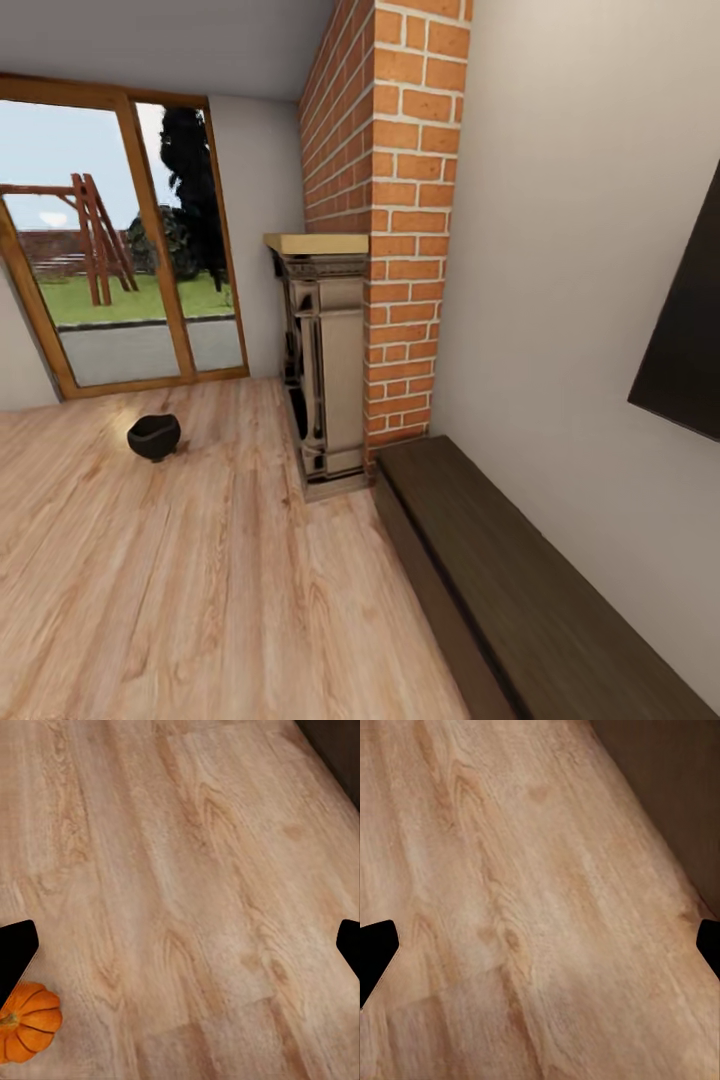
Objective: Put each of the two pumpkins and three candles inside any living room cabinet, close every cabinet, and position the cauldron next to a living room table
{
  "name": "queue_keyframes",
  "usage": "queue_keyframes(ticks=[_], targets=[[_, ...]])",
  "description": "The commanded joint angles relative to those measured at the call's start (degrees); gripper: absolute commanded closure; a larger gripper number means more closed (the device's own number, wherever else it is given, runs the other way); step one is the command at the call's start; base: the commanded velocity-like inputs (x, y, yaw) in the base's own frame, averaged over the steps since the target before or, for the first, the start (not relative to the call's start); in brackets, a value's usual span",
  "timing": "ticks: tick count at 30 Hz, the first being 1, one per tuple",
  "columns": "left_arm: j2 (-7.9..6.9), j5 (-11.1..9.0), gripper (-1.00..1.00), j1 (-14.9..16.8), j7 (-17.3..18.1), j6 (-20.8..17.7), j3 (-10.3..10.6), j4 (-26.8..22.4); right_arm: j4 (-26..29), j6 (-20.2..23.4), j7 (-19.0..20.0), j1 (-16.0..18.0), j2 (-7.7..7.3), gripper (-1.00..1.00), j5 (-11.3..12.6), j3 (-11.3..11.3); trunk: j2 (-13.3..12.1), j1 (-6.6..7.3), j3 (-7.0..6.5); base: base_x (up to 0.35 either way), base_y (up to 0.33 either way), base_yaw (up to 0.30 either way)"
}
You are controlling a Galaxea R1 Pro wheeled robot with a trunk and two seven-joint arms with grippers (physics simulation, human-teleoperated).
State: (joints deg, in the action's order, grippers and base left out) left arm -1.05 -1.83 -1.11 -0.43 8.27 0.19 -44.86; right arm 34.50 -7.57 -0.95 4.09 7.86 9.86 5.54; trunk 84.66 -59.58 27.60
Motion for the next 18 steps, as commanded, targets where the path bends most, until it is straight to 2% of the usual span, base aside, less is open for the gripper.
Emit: queue_keyframes(ticks=[1, 5, 13, 18], targets=[[-0.01, -0.2, -1.00, 0.0, 0.0, 0.1, 0.0, -0.1, 0.0, -0.3, -0.1, 0.0, -0.04, -1.00, 0.6, 0.3, 0.0, -0.03, 0.05, 0.240, 0.000, 0.289], [-0.01, -0.2, -1.00, 0.0, 0.0, 0.2, 0.1, 0.0, 0.0, -0.3, -0.1, 0.0, -0.04, -1.00, 0.6, 0.3, 0.0, -0.03, 0.05, 0.132, 0.000, 0.276], [-0.01, -0.2, -1.00, 0.0, 0.0, 0.1, 0.1, 0.0, 0.0, -0.3, -0.1, 0.0, -0.04, -1.00, 0.6, 0.3, 0.0, -0.03, 0.05, 0.043, 0.000, 0.165], [-0.01, -0.2, -1.00, 0.0, 0.0, 0.1, 0.0, 0.0, 0.0, -0.3, -0.1, 0.0, -0.08, -1.00, 0.6, 0.3, 0.0, -0.03, 0.05, 0.187, 0.000, 0.264]])
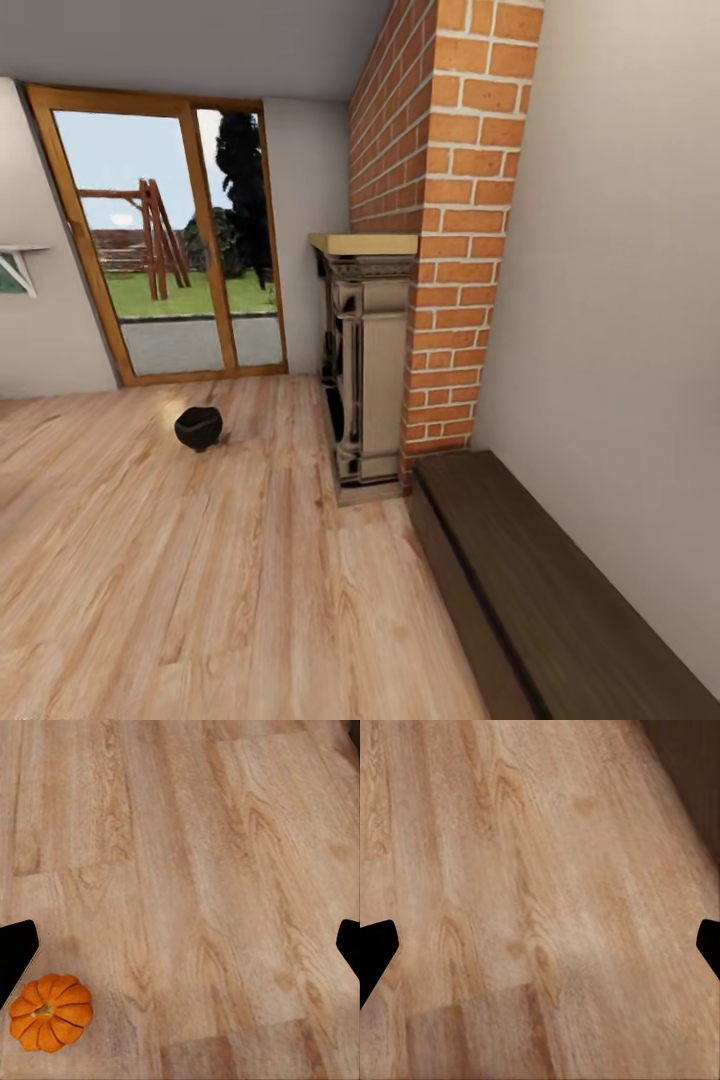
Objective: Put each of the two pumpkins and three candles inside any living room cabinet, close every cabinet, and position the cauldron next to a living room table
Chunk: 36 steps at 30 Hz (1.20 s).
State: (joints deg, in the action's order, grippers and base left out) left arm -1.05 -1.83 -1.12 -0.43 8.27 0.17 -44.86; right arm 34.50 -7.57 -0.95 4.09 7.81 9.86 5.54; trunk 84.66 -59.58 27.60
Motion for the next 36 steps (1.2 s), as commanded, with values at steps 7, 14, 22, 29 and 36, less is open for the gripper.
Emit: queue_keyframes(ticks=[7, 14, 22, 29, 36], targets=[[-0.01, -0.2, -1.00, 0.0, 0.0, 0.1, 0.1, -0.1, 0.0, -0.3, -0.1, 0.0, -0.04, -1.00, 0.6, 0.3, 0.0, -0.03, 0.05, 0.215, 0.000, 0.213], [-0.01, -0.2, -1.00, 0.0, 0.0, 0.1, 0.0, -0.1, 0.0, -0.3, -0.1, 0.0, -0.07, -1.00, 0.6, 1.0, 0.0, -0.03, 0.05, 0.228, 0.000, 0.074], [-0.01, -0.2, -1.00, 0.0, 0.0, 0.1, 0.1, -0.1, 0.0, -0.3, -0.1, 0.0, -0.08, -1.00, 0.6, 1.4, 0.0, -0.03, 0.05, 0.184, 0.000, 0.091], [-0.01, -0.2, -1.00, 0.0, 0.0, 0.1, 0.1, -0.1, 0.0, -0.3, -0.1, 0.0, -0.08, -1.00, 0.6, 1.5, 0.0, -0.03, 0.05, 0.177, -0.011, 0.010], [-0.01, -0.2, -1.00, 0.0, 0.0, 0.1, 0.0, -0.1, 0.0, -0.3, -0.1, 0.0, -0.08, -1.00, 0.6, 1.5, 0.0, -0.03, 0.05, 0.160, -0.027, 0.020]])
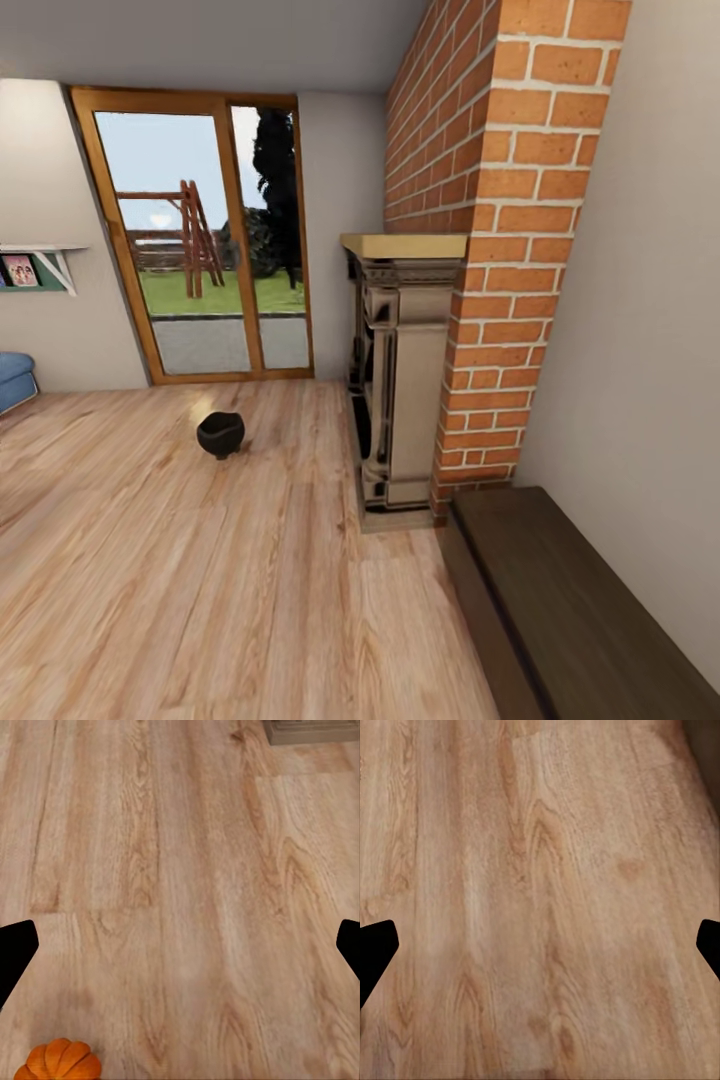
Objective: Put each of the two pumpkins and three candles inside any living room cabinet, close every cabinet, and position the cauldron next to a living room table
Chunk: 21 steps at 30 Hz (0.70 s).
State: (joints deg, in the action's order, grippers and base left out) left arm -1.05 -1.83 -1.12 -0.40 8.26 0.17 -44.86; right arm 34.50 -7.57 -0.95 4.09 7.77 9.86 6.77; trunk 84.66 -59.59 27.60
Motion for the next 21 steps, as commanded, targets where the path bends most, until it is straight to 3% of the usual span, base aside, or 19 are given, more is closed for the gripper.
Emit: queue_keyframes(ticks=[1, 21], targets=[[-0.01, -0.2, -1.00, 0.0, -0.1, 0.1, 0.0, -0.1, -0.1, -0.3, -0.1, 0.0, -0.03, -1.00, 0.6, 0.3, 0.0, -0.01, 0.05, 0.116, -0.010, 0.066], [-0.01, -0.5, -1.00, 0.0, -0.1, 0.1, -0.1, 1.8, -0.1, -0.3, -0.1, 0.0, -0.03, -1.00, 0.6, 0.3, 0.0, -0.01, 0.05, 0.178, -0.006, 0.010]])
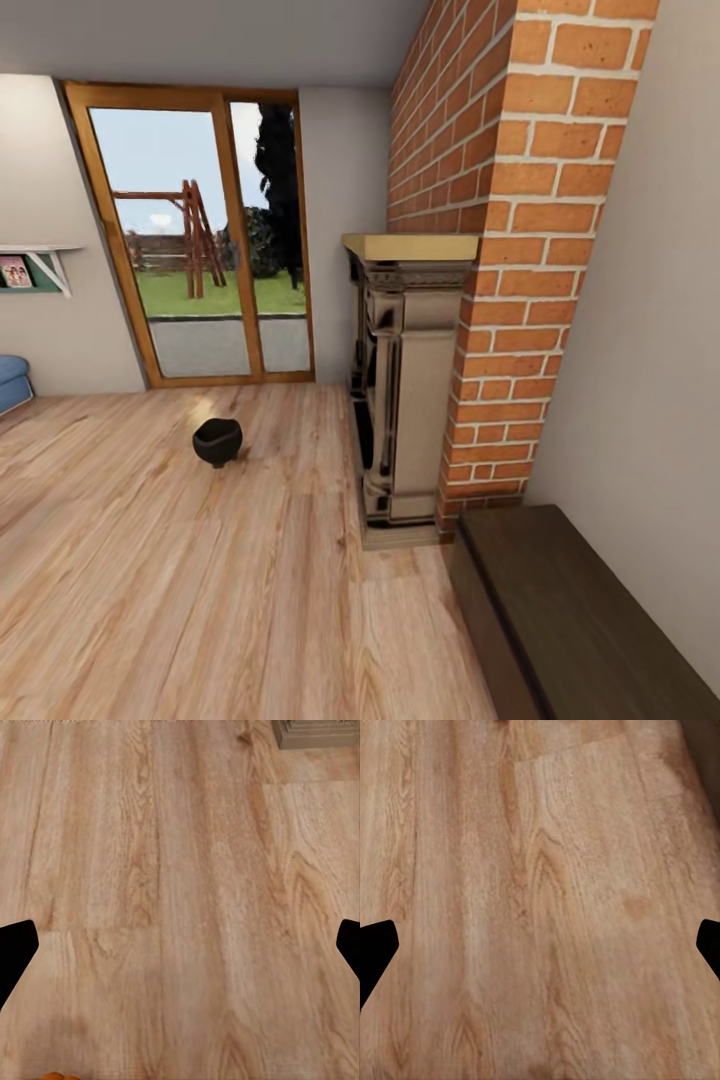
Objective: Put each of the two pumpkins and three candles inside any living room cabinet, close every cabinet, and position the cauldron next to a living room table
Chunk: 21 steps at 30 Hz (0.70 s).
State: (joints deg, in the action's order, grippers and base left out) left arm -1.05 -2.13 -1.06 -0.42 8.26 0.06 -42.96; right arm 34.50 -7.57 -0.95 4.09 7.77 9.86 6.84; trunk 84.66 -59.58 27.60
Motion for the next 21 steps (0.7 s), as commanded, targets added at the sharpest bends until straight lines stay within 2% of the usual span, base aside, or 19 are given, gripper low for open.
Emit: queue_keyframes(ticks=[1, 7, 15, 21], targets=[[-0.01, -0.2, -1.00, 0.0, 0.0, 0.1, 0.0, -0.1, -0.1, -0.3, -0.1, 0.0, -0.03, -1.00, 0.6, 0.3, 0.0, -0.02, 0.05, 0.210, 0.000, 0.000], [-0.01, -0.2, -1.00, 0.0, 0.0, 0.1, 0.0, 0.0, -0.1, -0.3, -0.1, 0.0, 0.04, -1.00, 0.6, 0.4, 0.0, -0.02, 0.05, 0.210, -0.001, 0.018], [-0.01, -0.2, -1.00, 0.0, 0.0, 0.1, 0.0, 0.0, -0.1, -0.3, -0.1, 0.0, -0.03, -1.00, 0.6, 1.3, 0.0, -0.02, 0.05, 0.199, -0.069, 0.193], [-0.01, -0.2, -1.00, -0.1, 0.0, 0.1, 0.0, 0.0, -0.1, -0.3, -0.1, 0.0, -0.03, -1.00, 0.6, 1.4, 0.0, -0.02, 0.05, 0.134, -0.031, 0.057]])
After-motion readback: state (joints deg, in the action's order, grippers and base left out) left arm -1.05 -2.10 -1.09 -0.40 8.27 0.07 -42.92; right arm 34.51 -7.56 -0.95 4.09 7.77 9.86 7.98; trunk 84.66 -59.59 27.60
